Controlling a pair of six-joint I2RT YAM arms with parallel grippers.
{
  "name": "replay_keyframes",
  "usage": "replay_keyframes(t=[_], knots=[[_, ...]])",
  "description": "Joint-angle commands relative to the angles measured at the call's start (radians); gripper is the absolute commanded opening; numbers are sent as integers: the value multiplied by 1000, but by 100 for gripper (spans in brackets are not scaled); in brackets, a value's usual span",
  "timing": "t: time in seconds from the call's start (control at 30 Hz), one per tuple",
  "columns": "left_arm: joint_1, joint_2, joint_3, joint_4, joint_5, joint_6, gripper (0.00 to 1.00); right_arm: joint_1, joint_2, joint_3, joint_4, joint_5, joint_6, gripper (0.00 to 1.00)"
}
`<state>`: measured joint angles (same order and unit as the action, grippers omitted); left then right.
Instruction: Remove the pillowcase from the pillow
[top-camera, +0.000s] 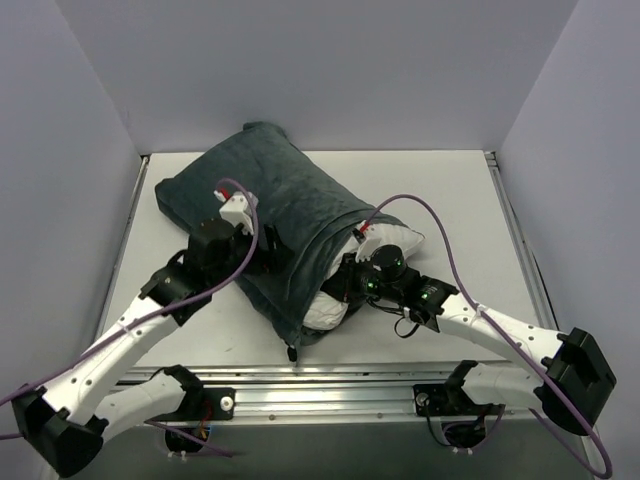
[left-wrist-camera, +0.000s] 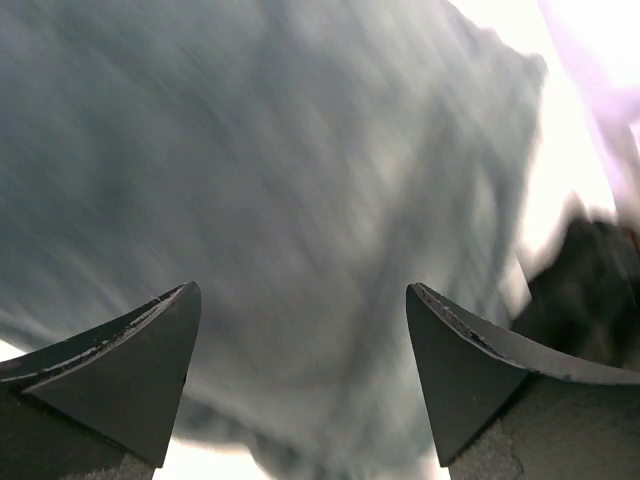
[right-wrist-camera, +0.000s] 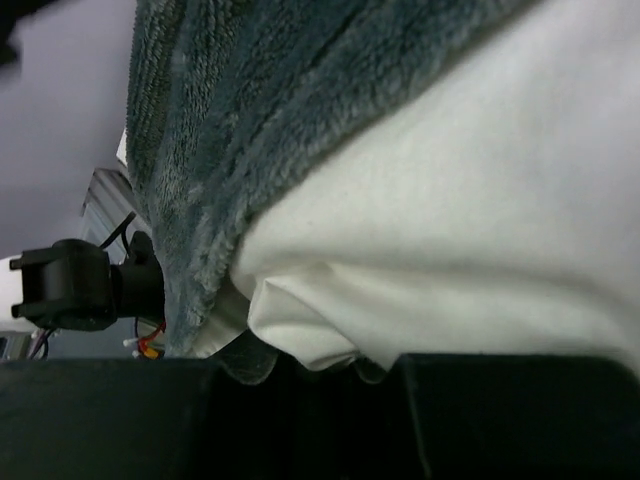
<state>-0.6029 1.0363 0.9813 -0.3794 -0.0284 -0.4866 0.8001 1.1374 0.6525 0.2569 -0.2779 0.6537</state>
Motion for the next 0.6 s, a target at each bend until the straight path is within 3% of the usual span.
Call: replay_keyframes(t=[0.0,0.13,0.2,0.57], knots=[[-147,-103,-62,-179,-30,-25,91,2,2,97,44,91,-20,0],[-341,-163,-145,-208,-82,-174,90,2,16,163,1,118,-37,0],[-382,-170,-194,-200,-85,-228,89,2,25,186,-16,129,-52,0],[-429,-73,-207,-188,-176,-222,83,2,39,219,-28,121,-40,0]])
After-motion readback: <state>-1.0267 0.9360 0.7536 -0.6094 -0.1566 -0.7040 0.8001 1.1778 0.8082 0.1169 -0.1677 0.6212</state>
